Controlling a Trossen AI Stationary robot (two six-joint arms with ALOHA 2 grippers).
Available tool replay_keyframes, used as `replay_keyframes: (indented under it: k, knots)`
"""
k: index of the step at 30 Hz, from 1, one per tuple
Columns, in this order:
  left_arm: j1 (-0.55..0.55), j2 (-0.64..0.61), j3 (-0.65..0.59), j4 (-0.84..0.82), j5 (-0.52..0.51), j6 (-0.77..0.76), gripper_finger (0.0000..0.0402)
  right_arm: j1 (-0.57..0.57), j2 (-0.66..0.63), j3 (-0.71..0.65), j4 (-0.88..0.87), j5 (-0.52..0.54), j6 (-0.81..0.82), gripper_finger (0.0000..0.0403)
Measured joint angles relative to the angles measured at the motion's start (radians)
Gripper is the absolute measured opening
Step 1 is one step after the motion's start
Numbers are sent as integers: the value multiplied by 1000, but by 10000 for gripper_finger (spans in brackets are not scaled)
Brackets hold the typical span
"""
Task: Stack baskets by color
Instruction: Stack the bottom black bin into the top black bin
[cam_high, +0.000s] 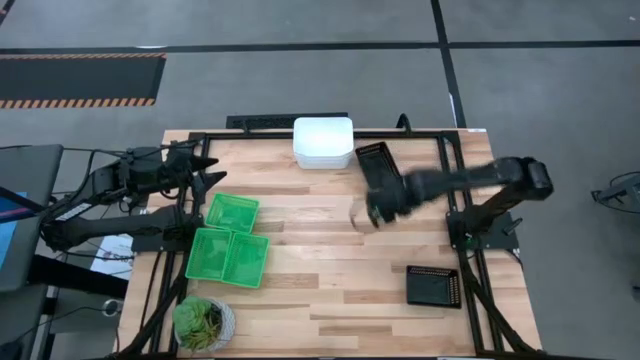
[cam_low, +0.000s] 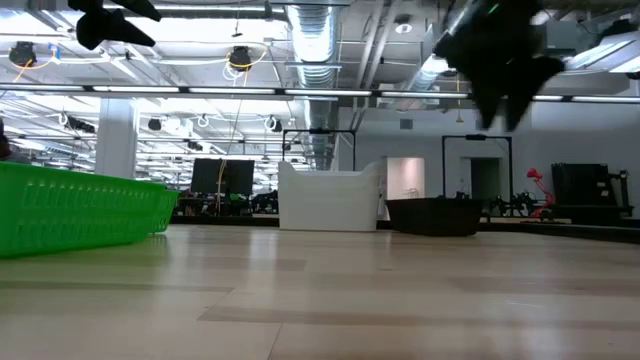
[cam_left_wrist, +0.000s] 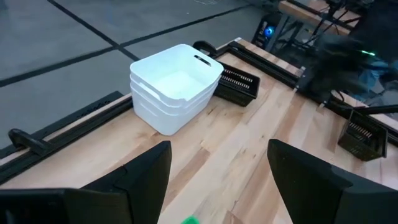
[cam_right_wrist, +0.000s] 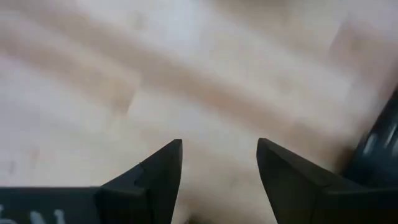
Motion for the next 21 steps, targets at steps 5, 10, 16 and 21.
replay_keyframes:
  k: [5, 10, 16, 21]
  knots:
    - [0, 0, 0, 18, 0, 5, 256, 369, 21, 1, -45, 17, 452, 230]
    - [0, 0, 0, 19, 27, -2, 256, 585, 98, 0, -16, 11, 717, 230]
    - [0, 0, 0, 19, 44, 5, 256, 744, 164, -1, 110, -48, 608, 230]
    - [0, 0, 0, 19, 13, 4, 256, 842, 175, 0, 179, -116, 523, 230]
